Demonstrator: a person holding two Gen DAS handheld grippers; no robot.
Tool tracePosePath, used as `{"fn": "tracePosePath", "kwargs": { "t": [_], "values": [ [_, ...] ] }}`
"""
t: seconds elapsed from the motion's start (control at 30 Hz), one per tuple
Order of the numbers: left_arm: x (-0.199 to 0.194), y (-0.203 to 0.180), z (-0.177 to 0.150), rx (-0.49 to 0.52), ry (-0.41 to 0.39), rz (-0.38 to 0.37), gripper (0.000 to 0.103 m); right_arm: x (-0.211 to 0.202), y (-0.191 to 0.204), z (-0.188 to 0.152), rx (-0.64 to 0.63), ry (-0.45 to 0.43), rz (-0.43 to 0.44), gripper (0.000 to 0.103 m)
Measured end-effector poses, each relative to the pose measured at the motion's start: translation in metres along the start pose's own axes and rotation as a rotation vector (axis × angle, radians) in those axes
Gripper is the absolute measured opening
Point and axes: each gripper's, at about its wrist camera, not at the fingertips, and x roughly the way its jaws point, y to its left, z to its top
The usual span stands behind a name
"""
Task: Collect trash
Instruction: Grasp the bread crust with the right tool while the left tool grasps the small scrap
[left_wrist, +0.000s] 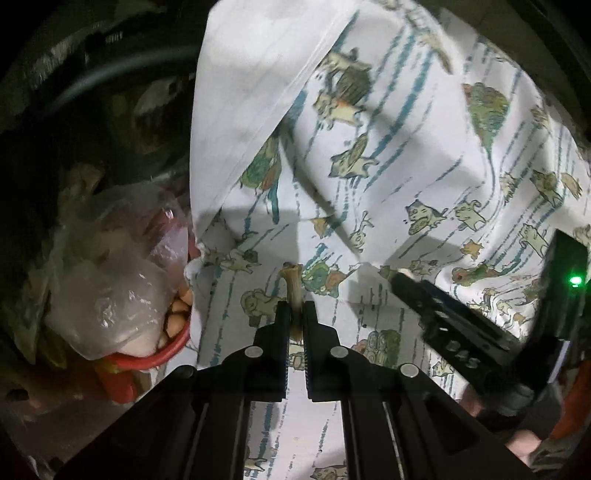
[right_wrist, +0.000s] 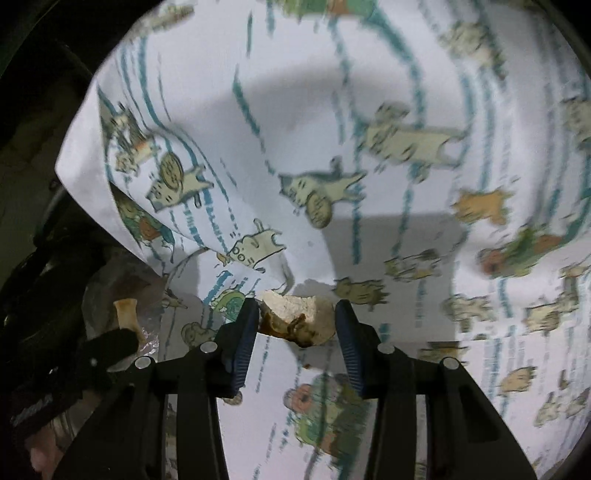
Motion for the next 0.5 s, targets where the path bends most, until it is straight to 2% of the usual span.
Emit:
{"fn": "tracePosePath", "kwargs": {
  "t": [0.13,0.27,0.5],
  "values": [
    [-0.012,-0.006,-0.004,0.049,-0.055,0.035,0.008,-0.028,-0.005,-0.006,-0.044,-0.038,-0.022,0.042],
    [-0.028,-0.006,-0.006,0.097,-0.135,0.098,0.007,-0.055,-0.032,-0.004,-0.071,-0.060,-0.035,0.042],
    [-0.060,-0.004,-0.013,0.102,-0.229,0.085,0.007,-0.091,-0.062,-0.009,-0.089,-0.088,-0.062,0.042]
  ]
}}
